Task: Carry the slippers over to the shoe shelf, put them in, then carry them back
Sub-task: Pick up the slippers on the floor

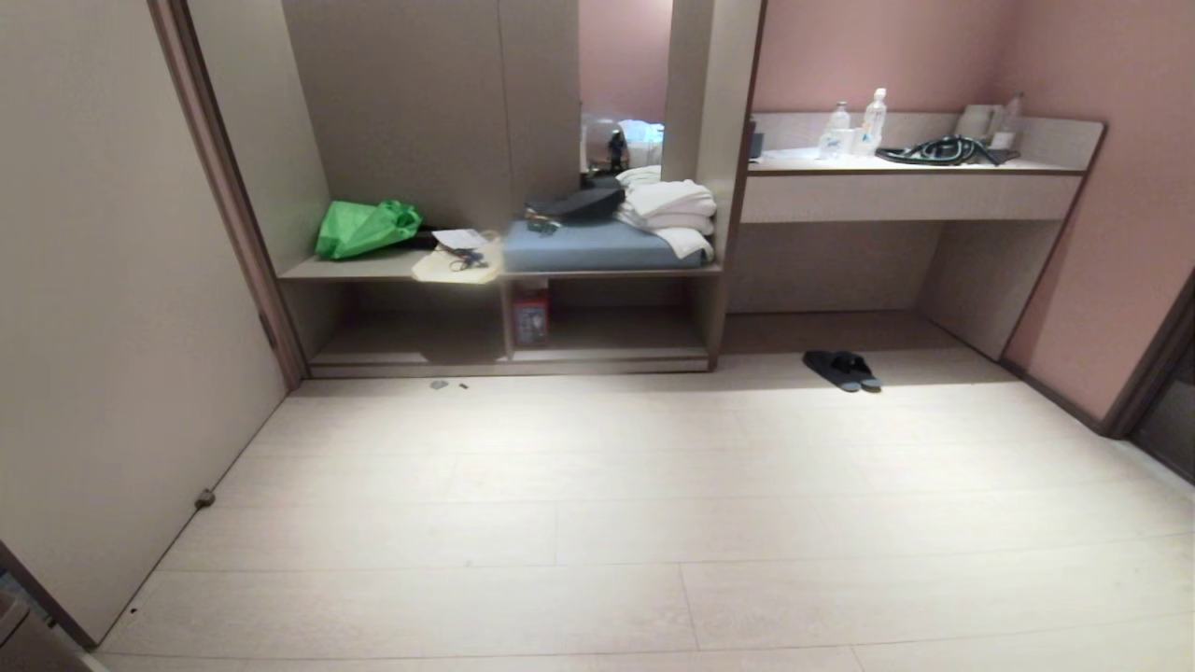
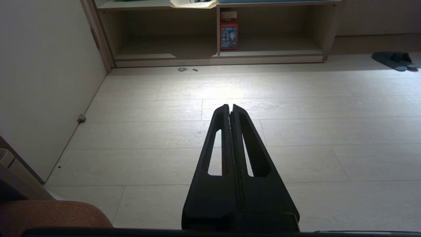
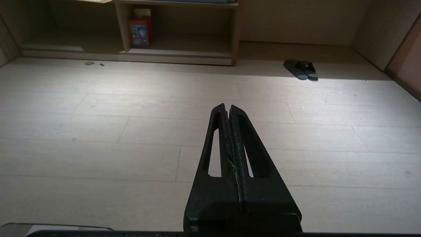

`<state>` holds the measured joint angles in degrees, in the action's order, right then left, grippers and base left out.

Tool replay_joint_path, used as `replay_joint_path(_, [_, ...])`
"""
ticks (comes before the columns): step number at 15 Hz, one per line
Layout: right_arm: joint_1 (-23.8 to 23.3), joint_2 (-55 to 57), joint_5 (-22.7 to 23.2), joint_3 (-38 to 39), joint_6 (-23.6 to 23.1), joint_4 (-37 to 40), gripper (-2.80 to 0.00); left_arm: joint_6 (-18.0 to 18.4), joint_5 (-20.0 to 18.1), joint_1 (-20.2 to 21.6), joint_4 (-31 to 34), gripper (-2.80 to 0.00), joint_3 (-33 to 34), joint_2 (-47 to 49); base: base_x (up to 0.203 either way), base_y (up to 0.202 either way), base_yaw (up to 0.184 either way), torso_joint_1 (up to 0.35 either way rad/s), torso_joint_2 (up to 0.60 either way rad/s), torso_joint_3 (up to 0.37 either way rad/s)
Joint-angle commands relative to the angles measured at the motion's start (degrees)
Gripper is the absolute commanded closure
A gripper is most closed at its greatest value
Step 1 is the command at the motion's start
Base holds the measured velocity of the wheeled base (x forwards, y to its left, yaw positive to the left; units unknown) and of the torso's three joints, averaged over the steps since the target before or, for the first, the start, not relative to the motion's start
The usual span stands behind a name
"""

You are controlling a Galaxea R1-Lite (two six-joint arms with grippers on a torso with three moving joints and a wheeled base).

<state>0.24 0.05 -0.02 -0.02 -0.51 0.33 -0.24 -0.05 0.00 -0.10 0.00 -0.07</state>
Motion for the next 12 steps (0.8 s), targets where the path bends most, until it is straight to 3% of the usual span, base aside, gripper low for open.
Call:
replay_joint_path(1, [0.02,0.04,0.02,0.02,-0.02,0.02,0.0,-0.02,-0.02,0.0,-0.08,0.0,0.0,-0.01,0.0,0.0,0.0,0.0,0.0,0.0])
replay_joint_path(12, [0.02,0.04,0.02,0.02,0.07,0.02,0.0,-0.02,-0.04,0.0,0.0,0.0,0.0,-0.01,0.0,0.0,0.0,0.0,0.0,0.0])
